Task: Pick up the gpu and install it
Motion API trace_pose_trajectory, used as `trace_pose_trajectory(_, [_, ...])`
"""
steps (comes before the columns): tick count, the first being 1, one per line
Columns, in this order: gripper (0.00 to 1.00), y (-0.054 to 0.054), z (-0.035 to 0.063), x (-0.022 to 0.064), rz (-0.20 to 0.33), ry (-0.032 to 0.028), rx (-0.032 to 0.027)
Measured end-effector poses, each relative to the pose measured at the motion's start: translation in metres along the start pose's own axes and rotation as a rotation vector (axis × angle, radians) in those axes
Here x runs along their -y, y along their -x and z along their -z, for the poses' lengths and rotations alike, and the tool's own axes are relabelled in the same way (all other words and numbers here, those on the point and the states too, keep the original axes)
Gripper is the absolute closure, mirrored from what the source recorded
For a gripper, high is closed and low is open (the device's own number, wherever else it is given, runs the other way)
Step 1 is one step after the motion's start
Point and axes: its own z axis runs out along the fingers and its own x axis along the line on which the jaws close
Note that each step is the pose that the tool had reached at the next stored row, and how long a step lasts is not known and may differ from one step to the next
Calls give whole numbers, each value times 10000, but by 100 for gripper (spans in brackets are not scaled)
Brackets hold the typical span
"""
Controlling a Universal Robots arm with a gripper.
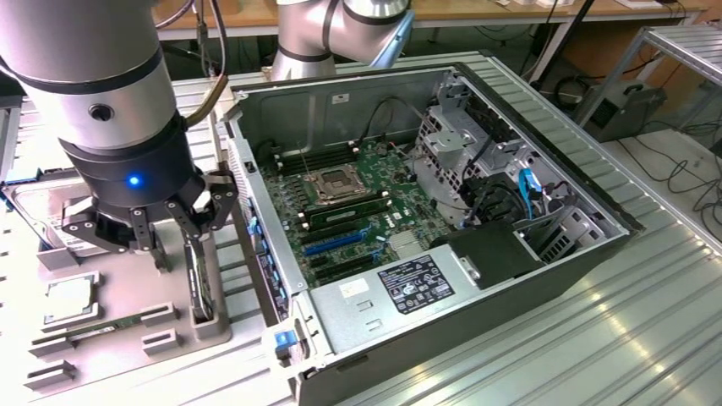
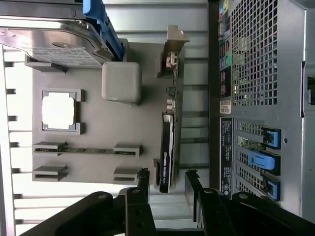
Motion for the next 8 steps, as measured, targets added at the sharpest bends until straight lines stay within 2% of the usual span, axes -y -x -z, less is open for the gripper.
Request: trace_pose_trajectory(8, [58,3,-24,-4,1,-23,1])
